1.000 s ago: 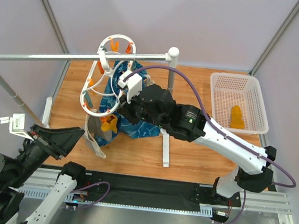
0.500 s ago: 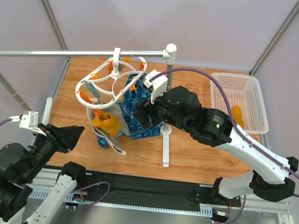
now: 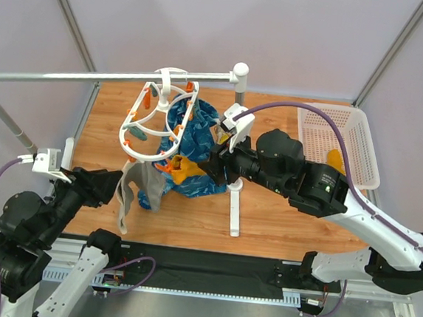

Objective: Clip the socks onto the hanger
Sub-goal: Rotate the hanger at the clothesline.

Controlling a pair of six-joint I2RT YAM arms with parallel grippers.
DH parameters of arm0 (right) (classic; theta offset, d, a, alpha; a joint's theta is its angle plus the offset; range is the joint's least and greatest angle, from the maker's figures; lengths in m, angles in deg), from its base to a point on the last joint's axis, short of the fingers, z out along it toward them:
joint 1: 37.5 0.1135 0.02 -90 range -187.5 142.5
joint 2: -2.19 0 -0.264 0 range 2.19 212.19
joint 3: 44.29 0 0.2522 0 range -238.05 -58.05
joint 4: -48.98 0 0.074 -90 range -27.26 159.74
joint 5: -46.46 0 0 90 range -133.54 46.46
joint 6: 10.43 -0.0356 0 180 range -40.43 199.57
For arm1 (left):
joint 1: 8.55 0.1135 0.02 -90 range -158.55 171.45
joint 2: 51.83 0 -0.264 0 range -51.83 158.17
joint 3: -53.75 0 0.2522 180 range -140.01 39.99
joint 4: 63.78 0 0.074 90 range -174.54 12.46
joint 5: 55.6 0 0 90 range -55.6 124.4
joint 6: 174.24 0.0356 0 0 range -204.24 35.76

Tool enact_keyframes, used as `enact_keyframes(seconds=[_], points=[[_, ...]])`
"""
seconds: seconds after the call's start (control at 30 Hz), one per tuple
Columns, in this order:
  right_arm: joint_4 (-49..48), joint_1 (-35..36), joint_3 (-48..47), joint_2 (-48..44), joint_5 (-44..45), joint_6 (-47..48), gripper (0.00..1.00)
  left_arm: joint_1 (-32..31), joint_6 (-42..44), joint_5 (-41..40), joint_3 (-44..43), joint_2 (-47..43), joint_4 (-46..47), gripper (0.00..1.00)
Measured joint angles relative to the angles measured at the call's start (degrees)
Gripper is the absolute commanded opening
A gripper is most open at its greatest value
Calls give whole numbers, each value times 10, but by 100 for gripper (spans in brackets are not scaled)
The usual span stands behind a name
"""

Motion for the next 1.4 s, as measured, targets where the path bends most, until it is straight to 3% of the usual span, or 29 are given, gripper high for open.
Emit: enact_keyframes(seconds=[0.13, 0.37, 0.4, 0.53, 0.7, 0.9, 1.27, 1.37, 1.4], points=[[-18, 0, 6, 5, -33, -3, 50, 0, 18, 20, 5, -8, 16, 77], [-45, 0, 37, -21, -113, -21, 50, 0, 77, 116, 43, 16, 75, 79], [-46, 0, 40, -29, -122, -24, 50, 0, 81, 128, 45, 24, 82, 77], [-51, 0, 41, -61, -146, -38, 50, 0, 83, 194, 77, 48, 134, 45], [-53, 0, 41, -80, -159, -55, 50, 0, 45, 263, 134, 40, 201, 29], [-53, 0, 41, -72, -169, -65, 50, 0, -31, 301, 188, -4, 272, 22], [-74, 0, 41, -52, -174, -68, 51, 0, -98, 327, 203, -3, 330, 30], [-78, 0, 41, -44, -176, -72, 53, 0, -99, 332, 203, 9, 331, 43], [-80, 0, 41, -41, -177, -72, 54, 0, -97, 332, 202, 13, 329, 52]])
